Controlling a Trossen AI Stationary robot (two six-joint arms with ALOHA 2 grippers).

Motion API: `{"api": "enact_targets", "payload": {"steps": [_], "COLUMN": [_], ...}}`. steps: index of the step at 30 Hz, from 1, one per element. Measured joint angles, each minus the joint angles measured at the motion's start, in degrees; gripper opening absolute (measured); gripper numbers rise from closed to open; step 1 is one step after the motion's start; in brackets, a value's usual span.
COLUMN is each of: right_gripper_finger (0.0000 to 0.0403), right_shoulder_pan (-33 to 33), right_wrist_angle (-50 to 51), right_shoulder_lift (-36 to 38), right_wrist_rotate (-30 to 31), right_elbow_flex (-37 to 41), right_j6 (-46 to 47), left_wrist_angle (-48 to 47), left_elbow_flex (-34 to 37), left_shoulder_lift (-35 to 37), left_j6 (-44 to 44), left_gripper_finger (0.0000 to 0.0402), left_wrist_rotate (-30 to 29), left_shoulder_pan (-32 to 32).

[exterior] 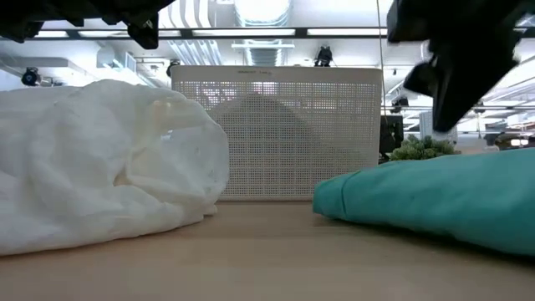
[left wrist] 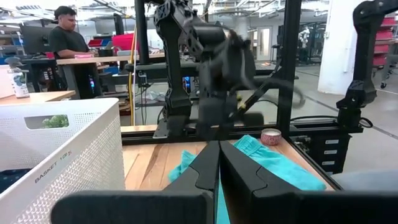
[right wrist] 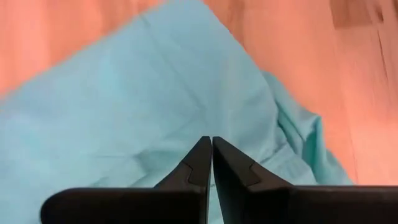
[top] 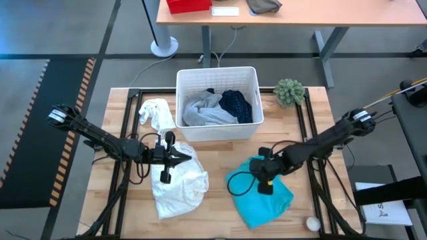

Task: Sort clothes
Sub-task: Put the light blue shorts into the white laundry bin

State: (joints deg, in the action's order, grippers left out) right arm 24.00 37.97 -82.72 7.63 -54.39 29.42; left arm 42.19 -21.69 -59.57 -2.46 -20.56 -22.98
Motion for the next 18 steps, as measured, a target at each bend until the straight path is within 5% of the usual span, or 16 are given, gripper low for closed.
{"api": "enact_targets", "payload": {"steps": [8, 18], "right_gripper_finger": [0.0028, 0.0206], "right_shoulder_pan": [2.86, 7.64], "right_wrist_angle": [1.21, 2.83], "right_shoulder_lift": [2.47, -4.53], "right_wrist_rotate": [-8.14, -8.22], "right_elbow_flex": [-4.06, -7.96], "right_j6": [5.21, 9.97], "left_wrist_angle": [0.00, -0.05], "left_elbow_flex": [0.00, 0.00], "left_shoulder_lift": [0.00, 0.02], "left_j6": [0.03, 0.20], "left_gripper_finger": [0.0000, 0.0000], "left_wrist_rotate": [0.00, 0.00], "left_shoulder_pan": [0.00, 0.00]}}
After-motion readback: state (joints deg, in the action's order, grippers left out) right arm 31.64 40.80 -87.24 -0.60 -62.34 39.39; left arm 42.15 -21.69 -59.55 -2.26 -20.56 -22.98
